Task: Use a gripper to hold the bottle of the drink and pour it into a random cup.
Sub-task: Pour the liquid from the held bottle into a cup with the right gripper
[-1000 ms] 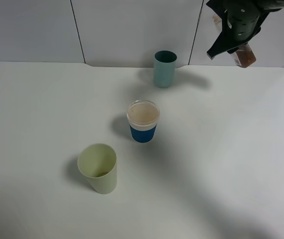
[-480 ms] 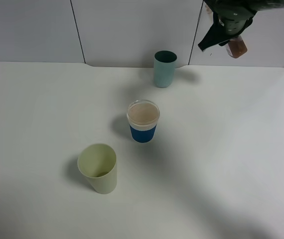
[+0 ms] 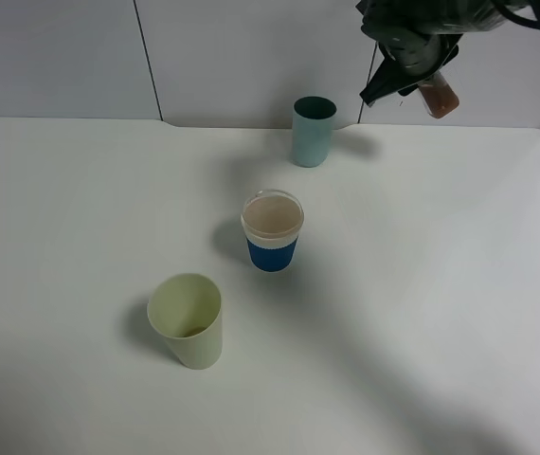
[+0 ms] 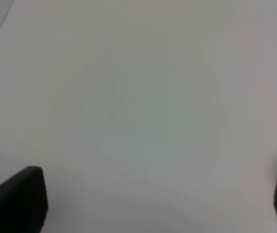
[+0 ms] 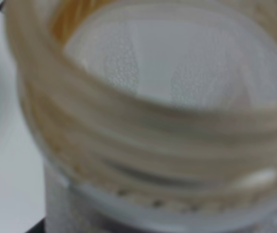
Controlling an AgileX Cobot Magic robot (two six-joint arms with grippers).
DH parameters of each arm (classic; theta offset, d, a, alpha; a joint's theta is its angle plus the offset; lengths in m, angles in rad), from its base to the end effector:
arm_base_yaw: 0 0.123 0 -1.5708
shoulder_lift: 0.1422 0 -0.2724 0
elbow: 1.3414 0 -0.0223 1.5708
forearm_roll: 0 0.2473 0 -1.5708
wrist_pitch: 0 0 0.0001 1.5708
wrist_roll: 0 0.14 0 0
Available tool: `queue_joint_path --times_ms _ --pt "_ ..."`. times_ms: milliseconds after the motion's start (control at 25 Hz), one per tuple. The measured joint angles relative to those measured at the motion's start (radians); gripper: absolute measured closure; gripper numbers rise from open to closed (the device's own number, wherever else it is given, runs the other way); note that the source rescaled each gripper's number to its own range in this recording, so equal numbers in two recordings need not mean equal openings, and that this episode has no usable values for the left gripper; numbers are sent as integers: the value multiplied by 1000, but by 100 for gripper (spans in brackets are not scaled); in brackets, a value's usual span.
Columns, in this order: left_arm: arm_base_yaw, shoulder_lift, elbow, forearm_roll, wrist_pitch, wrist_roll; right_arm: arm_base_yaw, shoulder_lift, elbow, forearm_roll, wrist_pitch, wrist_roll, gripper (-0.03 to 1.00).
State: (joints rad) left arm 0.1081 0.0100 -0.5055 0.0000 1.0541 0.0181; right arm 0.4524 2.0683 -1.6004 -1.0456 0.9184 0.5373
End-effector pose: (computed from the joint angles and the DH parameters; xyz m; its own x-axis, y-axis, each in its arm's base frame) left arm 0.0494 0.0054 0.2553 -0.4534 -0.0310 -0.8908 -0.0997 0.9949 0.0161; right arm 0.4546 0.1138 0.1870 -0.7203 -0.5665 -0.4002 -0.1625 0.6988 -0.6966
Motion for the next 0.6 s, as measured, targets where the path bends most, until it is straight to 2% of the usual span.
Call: queue_joint_path --times_ms 120,320,600 --pt "0 0 0 0 0 0 23 49 -78 0 55 -4 96" --pt "0 0 0 0 0 0 55 117 -163 1 73 -46 96" --pt "0 0 0 0 0 0 90 210 -300 0 179 -170 96"
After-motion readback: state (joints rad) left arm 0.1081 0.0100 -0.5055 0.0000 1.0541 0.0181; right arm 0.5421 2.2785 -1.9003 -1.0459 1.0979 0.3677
